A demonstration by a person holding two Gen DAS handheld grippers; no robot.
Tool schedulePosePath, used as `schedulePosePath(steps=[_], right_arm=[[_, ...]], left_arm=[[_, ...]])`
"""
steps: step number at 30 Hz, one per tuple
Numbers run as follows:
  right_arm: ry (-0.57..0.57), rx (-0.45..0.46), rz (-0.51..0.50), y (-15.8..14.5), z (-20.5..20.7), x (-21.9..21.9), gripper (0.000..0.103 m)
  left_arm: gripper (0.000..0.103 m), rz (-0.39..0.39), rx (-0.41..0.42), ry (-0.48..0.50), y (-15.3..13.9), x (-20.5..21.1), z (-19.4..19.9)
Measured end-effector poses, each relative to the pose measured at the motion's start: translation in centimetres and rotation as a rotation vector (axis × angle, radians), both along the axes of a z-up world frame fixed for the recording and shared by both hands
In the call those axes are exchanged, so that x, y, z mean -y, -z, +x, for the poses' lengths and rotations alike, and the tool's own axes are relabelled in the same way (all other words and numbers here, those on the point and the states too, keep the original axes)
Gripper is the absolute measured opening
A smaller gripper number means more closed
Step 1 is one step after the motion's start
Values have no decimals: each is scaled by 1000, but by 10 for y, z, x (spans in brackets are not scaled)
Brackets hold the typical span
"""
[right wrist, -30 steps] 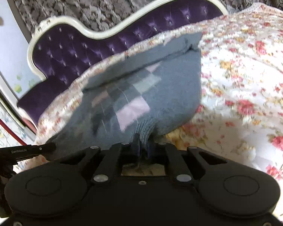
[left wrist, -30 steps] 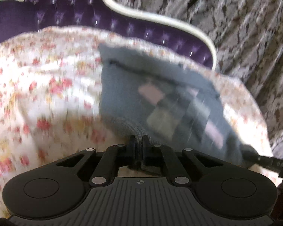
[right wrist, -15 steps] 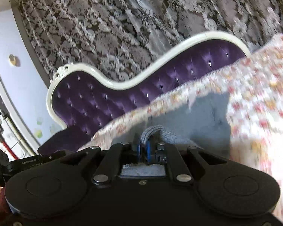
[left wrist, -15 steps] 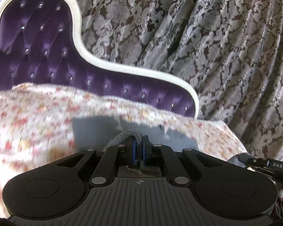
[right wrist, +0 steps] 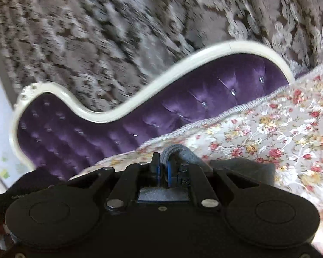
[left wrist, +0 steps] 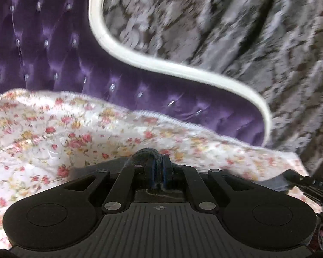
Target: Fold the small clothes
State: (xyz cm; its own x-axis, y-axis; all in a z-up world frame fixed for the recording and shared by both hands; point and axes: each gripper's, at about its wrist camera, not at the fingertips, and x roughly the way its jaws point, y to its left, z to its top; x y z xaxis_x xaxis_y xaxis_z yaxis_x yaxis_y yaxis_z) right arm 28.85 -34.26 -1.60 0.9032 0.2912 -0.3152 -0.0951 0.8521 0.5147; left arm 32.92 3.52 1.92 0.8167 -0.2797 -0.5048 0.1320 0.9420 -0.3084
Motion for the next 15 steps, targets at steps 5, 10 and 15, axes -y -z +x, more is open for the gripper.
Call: schedulePosePath(steps=[5,10,15], right_arm=[[40,-106,-56,33,48,-2,13],[55,-158,-144,49,65,-9,13],[96,-214,-160,58,79,-5,13]], left_arm=[[6,67,-62,-22,32,7,41],[7,121,-97,-38,54,13,63],[10,138,-136,-55,66,13,81]])
